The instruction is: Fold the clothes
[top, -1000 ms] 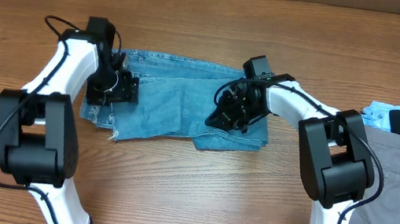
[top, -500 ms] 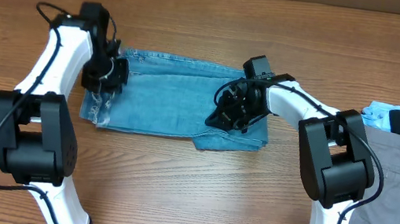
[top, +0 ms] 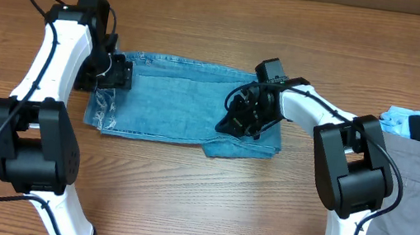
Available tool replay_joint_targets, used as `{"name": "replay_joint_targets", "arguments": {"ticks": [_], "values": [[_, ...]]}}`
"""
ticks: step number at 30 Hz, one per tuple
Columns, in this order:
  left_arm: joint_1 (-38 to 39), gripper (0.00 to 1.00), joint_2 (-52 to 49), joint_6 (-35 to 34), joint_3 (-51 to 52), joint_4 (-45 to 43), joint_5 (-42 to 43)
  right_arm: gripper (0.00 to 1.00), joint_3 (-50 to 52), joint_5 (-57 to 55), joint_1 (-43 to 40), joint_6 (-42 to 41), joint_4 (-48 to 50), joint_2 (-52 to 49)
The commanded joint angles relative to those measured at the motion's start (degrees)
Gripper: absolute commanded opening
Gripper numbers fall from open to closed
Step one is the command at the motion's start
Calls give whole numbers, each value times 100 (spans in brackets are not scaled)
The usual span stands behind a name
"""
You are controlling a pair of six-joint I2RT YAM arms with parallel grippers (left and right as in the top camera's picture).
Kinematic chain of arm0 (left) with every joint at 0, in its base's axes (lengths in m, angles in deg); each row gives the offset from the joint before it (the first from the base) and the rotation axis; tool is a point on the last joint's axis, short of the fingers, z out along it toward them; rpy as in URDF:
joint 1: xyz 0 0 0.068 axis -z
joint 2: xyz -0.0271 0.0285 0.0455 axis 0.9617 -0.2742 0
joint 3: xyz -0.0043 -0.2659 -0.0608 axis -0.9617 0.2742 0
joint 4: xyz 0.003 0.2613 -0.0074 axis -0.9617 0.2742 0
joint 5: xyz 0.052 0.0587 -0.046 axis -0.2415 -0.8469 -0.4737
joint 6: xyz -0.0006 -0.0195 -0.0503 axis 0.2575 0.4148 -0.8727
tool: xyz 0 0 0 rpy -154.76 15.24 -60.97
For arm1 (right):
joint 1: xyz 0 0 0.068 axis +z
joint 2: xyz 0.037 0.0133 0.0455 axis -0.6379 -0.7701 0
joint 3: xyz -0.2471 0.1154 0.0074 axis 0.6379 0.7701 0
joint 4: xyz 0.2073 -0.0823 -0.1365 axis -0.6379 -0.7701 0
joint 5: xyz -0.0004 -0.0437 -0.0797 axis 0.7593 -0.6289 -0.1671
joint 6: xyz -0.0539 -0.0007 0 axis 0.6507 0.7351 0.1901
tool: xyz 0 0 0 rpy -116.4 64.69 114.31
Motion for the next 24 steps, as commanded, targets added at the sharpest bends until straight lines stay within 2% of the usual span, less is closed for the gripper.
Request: {"name": "replay_joint_targets", "arguments": {"ticks": [1, 4, 8, 10, 12, 13, 14, 15, 20, 24], "values": [[-48, 80, 195, 50, -232, 210, -400, 5, 236, -560, -107, -177, -109, -372], [-35, 77, 197, 101, -562, 422, -76, 5, 236, -579, -107, -179, -120, -372], [85, 71, 197, 190, -988, 380, 1331, 5, 236, -579, -107, -179, -94, -372], [199, 62, 195, 223, -994, 190, 1897, 5, 238, -579, -107, -179, -79, -372], [343, 37, 181, 221, -951, 0, 1974, 5, 236, -579, -107, -179, -81, -372], [428, 19, 181, 219, -903, -105, 1930, 5, 236, -579, -107, -181, -83, -372], [498, 7, 177, 205, -844, -186, 1919, 5, 238, -577, -107, -179, -81, -372], [568, 4, 170, 162, -769, -264, 1917, 5, 236, -579, -107, -179, -81, -372], [890, 4, 149, 83, -2, -750, 1980, 5, 236, -579, -107, -179, -81, -372], [1134, 4, 149, 170, 960, -1552, 2002, 6, 236, -577, -107, -179, -81, -372]]}}
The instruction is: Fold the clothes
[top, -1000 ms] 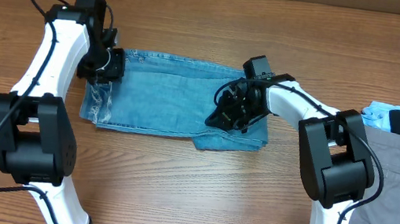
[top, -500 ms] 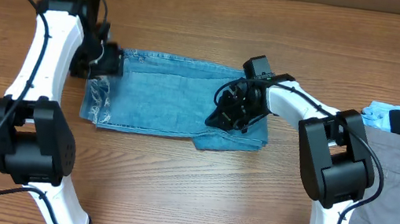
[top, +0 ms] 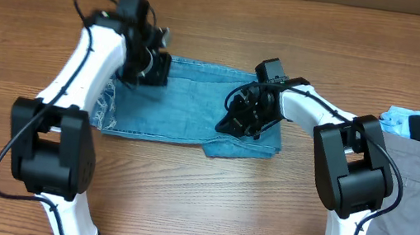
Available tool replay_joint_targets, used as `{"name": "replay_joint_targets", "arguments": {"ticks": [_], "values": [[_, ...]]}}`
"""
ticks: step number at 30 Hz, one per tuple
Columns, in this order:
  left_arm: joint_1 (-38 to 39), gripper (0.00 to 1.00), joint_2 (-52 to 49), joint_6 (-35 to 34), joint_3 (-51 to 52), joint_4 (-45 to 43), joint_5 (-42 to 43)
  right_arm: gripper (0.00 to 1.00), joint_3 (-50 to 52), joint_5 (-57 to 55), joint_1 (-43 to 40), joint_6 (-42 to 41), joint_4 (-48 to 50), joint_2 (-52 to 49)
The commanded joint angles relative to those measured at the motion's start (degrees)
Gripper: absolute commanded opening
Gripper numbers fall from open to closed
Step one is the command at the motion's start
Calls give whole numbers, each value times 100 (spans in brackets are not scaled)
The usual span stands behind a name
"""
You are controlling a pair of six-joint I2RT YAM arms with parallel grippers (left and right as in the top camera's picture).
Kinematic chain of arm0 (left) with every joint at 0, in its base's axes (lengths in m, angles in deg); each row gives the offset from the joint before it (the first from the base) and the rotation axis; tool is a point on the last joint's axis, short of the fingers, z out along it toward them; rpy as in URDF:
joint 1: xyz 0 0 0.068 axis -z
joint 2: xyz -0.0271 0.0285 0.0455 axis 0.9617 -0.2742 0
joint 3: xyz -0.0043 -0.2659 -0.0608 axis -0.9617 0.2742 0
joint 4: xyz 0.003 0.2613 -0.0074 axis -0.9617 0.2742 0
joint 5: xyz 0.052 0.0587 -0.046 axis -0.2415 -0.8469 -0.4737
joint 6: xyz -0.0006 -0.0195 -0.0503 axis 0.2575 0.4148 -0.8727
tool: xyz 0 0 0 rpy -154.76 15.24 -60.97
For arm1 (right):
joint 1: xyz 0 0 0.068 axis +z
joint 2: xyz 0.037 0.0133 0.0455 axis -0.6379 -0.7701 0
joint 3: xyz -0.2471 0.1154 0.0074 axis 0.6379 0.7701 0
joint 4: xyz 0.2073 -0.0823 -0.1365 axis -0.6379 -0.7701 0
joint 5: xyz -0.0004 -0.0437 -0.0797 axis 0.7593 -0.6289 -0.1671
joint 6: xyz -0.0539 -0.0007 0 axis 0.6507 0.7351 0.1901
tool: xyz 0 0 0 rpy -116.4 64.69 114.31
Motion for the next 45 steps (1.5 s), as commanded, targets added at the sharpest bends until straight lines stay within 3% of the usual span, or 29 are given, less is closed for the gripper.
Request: {"name": "replay_joint_targets", "arguments": {"ticks": [1, 6, 12, 16, 22, 27, 30, 33, 39, 42, 45], "values": [[195, 4, 83, 72, 844, -542, 144, 6, 236, -575, -107, -175, -81, -372], [284, 4, 83, 57, 1740, -1268, -57, 6, 238, -577, -107, -175, -105, -372], [-59, 4, 83, -632, 2096, -693, -2402, 6, 236, -577, -107, -175, -127, -372], [-748, 4, 87, -649, 1875, -358, -2857, 6, 236, -577, -107, -175, -122, -372], [-1742, 4, 94, -334, 796, 365, -2017, 6, 236, -577, -107, -175, -125, -372], [-1932, 5, 98, 258, -358, 1191, -732, 6, 238, -579, -107, -175, -118, -372], [-1725, 7, 98, 702, -782, 1484, -42, 6, 229, -466, -107, -149, -114, -367], [-1440, 9, 98, 824, -844, 1473, 476, 6, 155, -203, -140, 426, -72, -221], [-787, 11, 94, 1056, -837, 1322, 743, 10, 35, -358, -203, 1298, 184, 870], [-487, 11, 94, 1071, -782, 1211, 721, 7, 35, -363, -286, 1252, 588, 1340], [-275, 11, 94, 1038, -612, 1003, 688, 5, 35, -581, -407, 675, 802, 1565]]}}
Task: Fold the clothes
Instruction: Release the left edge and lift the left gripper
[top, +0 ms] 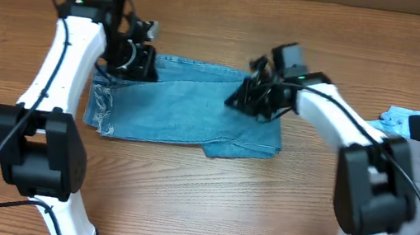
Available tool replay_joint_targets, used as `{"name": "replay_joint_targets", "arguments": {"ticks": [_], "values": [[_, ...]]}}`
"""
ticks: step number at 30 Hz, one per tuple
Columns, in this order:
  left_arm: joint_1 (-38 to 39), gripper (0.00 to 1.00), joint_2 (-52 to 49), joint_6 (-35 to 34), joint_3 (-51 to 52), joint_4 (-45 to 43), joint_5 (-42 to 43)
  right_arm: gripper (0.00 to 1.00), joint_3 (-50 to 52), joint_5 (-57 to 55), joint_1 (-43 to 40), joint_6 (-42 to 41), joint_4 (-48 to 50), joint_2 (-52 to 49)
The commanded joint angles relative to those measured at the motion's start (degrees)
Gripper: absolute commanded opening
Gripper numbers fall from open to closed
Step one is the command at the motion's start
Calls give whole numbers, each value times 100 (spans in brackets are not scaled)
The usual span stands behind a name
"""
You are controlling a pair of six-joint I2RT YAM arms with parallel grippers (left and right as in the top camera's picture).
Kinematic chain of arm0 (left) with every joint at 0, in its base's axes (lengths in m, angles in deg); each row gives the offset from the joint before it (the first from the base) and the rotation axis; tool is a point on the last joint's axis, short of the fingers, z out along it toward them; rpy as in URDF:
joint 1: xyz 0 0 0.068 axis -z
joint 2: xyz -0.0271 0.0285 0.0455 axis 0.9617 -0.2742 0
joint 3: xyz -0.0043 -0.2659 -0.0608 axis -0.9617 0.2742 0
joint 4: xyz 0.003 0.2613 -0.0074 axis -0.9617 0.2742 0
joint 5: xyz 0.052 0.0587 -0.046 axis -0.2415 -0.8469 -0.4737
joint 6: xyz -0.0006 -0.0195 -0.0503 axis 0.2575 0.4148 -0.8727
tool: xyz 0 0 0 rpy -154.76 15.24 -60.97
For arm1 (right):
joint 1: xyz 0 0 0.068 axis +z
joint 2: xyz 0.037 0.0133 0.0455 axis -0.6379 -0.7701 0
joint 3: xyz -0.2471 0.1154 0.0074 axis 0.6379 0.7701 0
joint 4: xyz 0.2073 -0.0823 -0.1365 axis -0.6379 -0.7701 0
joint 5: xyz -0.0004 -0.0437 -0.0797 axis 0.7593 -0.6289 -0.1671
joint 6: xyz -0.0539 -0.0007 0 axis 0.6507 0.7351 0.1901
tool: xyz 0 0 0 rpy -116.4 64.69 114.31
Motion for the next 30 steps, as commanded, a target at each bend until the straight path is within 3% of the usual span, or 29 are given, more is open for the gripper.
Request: {"name": "replay_joint_targets", "arguments": {"ticks": [1, 5, 12, 14, 18, 20, 27, 30], "values": [[192, 10, -13, 79, 219, -212, 144, 4, -28, -398, -164, -570, 57, 407], [306, 4, -13, -267, 870, -828, 127, 4, 4, -732, -236, -905, 28, 286], [437, 4, -13, -831, 2247, -2197, 107, 4, 26, -682, 87, -905, 94, -190], [450, 4, -13, -1189, 2551, -2507, -262, 4, 26, -713, 229, -907, 160, -415], [402, 4, -13, -2035, 2874, -2535, -1781, 4, 37, -1416, 295, -1314, 155, -855], [308, 4, -13, -2127, 2892, -2352, -2260, 4, 37, -1620, 179, -1513, 175, -1023], [-214, 4, -13, -2118, 2889, -2243, -2256, 4, 39, -1419, -909, -1816, 308, -1117], [-391, 4, -13, -2074, 2889, -2247, -2173, 4, 39, -885, -1362, -1467, 267, -1117]]}}
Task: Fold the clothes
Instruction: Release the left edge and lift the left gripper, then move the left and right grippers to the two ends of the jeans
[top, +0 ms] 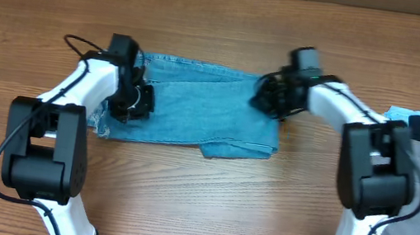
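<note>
A pair of blue denim jeans [194,111] lies folded into a long strip across the middle of the wooden table, with a small flap sticking out at its lower right. My left gripper [135,105] is low over the strip's left part, near the frayed end. Over on the other side, my right gripper [267,101] sits at the upper right corner of the denim. From overhead the black gripper heads hide the fingers, so their state does not show.
A pile of other clothes sits at the right edge: a grey garment, a black one and a light blue one [397,119]. Both arm bases stand at the front of the table [179,213].
My left gripper has moved from the jeans' upper left corner down onto their left middle. My right gripper has shifted a little right, to the upper right corner. The jeans lie much as before.
First my left gripper was at the jeans' left end and my right one low on their right part. Then the left stood over the upper edge, further right. Later it was near the upper left corner, with the right at the top edge. Now both are lower.
</note>
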Available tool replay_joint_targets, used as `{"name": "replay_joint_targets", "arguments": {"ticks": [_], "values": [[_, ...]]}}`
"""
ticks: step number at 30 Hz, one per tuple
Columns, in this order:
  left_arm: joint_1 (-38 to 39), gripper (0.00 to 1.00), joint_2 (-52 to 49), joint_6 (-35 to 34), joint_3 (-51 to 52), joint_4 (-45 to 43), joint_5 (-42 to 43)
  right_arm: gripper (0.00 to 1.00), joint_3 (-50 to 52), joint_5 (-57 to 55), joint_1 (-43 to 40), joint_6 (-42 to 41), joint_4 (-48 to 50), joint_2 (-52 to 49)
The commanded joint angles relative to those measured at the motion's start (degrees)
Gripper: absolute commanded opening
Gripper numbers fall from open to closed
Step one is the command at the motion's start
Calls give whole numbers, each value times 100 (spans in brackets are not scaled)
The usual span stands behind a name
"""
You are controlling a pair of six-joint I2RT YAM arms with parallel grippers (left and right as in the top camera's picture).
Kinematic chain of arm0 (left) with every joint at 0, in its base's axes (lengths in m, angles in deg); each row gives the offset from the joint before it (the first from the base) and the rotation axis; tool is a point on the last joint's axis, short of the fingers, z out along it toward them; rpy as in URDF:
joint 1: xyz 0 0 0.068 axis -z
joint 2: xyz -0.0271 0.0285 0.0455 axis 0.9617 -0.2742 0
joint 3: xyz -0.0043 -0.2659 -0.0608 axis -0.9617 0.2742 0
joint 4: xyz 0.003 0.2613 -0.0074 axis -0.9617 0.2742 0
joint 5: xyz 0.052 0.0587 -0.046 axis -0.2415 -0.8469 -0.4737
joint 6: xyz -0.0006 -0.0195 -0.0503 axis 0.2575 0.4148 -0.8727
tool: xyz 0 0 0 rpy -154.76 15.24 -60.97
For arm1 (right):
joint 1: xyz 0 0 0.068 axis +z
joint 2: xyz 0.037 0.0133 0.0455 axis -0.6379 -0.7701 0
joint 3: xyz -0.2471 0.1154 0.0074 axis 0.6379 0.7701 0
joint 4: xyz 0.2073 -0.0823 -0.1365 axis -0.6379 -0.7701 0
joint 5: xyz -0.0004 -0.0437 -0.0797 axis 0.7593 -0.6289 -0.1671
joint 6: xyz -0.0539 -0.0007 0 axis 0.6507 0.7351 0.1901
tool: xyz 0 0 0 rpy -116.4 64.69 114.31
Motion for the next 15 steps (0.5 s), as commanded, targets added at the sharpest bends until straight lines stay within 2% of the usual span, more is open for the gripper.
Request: {"name": "replay_joint_targets", "arguments": {"ticks": [1, 4, 8, 15], "values": [[-415, 4, -109, -63, 177, -13, -933, 4, 50, 136, -640, 278, -76, -214], [-487, 4, -109, 20, 166, 0, -890, 5, 37, 938, -905, 885, -219, -205], [-503, 6, -107, 490, -11, 168, -199, 14, 24, 2105, -1141, 1943, -492, -42], [-503, 21, -105, 883, -962, 1113, 120, 38, 24, 2369, -1252, 3209, -1353, 459]]}}
